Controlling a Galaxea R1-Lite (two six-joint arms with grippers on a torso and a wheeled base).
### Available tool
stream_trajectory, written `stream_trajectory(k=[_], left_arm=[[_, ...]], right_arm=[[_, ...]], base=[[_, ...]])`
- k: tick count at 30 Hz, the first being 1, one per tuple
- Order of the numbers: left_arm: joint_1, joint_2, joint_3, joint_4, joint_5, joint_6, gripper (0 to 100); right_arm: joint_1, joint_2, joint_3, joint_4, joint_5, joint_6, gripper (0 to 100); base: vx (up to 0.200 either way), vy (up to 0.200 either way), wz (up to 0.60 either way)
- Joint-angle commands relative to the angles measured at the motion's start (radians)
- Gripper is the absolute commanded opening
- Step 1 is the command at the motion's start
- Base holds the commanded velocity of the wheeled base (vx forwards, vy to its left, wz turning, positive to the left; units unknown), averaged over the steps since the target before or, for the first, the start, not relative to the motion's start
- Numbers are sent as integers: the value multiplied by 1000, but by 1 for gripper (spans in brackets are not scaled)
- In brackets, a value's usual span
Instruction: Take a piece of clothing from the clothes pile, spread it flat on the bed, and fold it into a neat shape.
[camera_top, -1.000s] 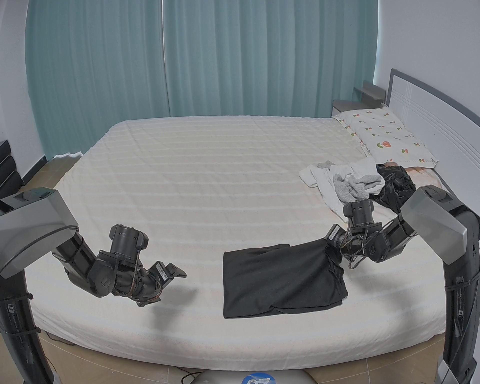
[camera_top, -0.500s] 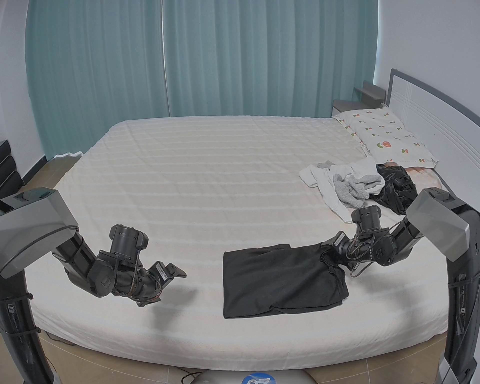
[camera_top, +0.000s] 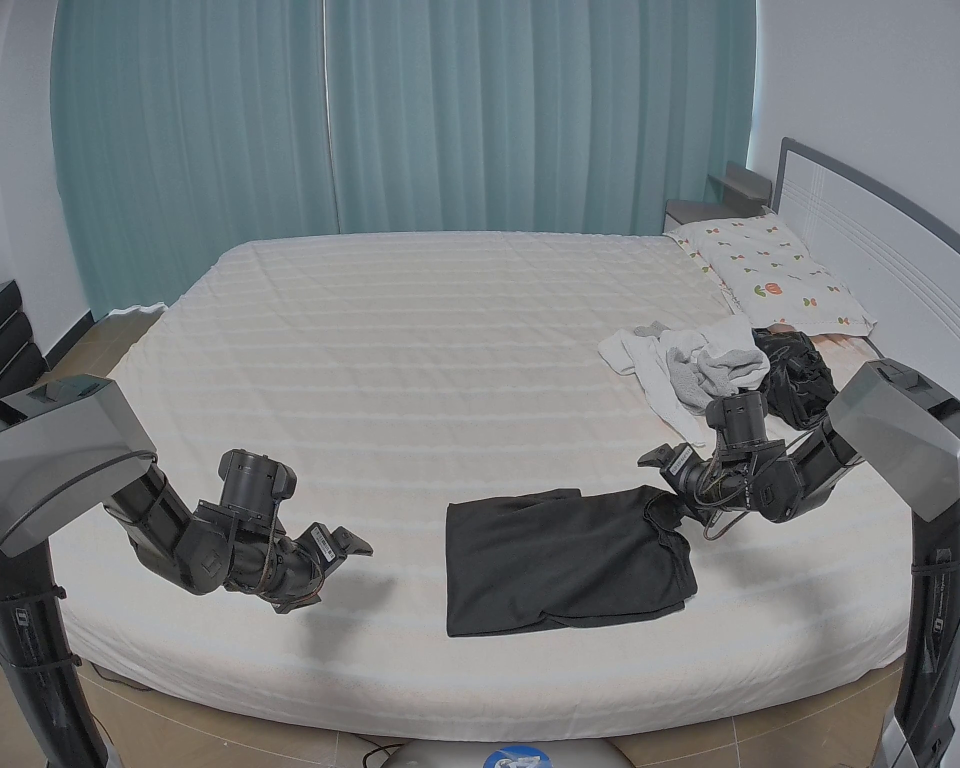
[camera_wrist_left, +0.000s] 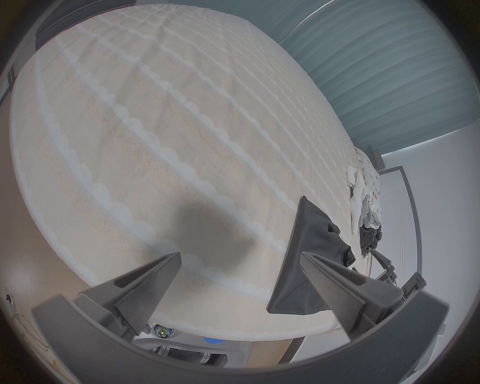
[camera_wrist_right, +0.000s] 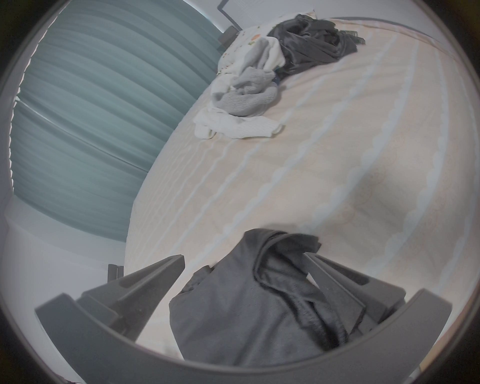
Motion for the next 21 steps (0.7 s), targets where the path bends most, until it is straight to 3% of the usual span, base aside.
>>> stream_trajectory(k=[1,11,21], left_arm=[[0,-1,0,0,0,-2,100],[0,-1,0,0,-1,0,100],[0,-1,-1,0,-1,-2,100]], right_arm=[[60,-16,-21,-2,-18,7,100],[128,76,-130,16,-24,68,100],[77,142,-143,5,-105,59,100]], base=[[0,0,0],[0,0,0],[0,0,0]])
